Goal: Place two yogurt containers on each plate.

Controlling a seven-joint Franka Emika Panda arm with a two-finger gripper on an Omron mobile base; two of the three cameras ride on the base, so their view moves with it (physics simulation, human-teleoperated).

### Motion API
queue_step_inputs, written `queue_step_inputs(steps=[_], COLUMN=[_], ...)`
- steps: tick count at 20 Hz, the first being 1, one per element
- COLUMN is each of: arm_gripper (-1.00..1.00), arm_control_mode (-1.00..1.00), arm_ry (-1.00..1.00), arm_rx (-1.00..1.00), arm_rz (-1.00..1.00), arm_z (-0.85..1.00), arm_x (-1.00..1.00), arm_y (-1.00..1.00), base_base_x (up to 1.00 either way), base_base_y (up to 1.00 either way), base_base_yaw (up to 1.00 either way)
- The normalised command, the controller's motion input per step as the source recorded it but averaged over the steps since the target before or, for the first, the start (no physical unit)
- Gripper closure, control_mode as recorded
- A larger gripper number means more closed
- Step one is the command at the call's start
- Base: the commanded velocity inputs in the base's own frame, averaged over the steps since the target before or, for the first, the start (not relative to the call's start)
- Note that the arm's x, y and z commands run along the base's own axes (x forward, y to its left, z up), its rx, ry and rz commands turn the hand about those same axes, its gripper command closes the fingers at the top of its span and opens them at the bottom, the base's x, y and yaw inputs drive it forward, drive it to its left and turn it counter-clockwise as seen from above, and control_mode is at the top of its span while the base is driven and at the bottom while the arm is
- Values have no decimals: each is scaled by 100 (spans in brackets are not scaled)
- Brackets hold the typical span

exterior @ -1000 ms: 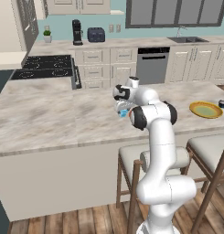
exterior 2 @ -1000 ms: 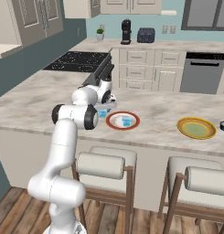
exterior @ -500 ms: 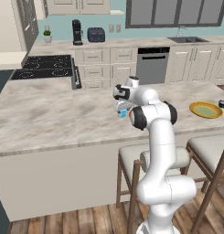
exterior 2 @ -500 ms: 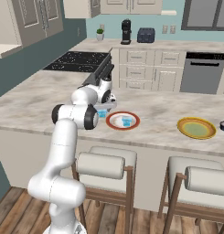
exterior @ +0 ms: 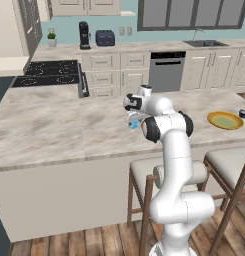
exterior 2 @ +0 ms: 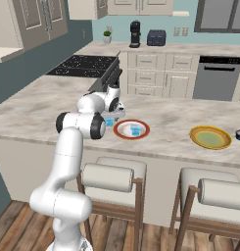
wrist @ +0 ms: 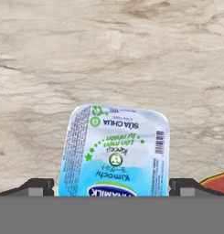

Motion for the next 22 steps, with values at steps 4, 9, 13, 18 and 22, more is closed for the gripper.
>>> queue_step_inputs(steps=[4,9,13,18,22], arm_gripper=[-100,-100,-100,100,100], arm_control_mode=[-100,-100,-100,-100,-100], arm_ry=[0,0,3,4,1], arm_rx=[0,0,0,0,0], arm_rz=[0,0,0,0,0], arm_z=[-4,0,-3,-7,-3], arm_x=[0,0,0,0,0], arm_y=[0,0,0,2,2], base_base_x=[0,0,0,0,0], base_base_y=[0,0,0,0,0], base_base_yaw=[0,0,0,0,0])
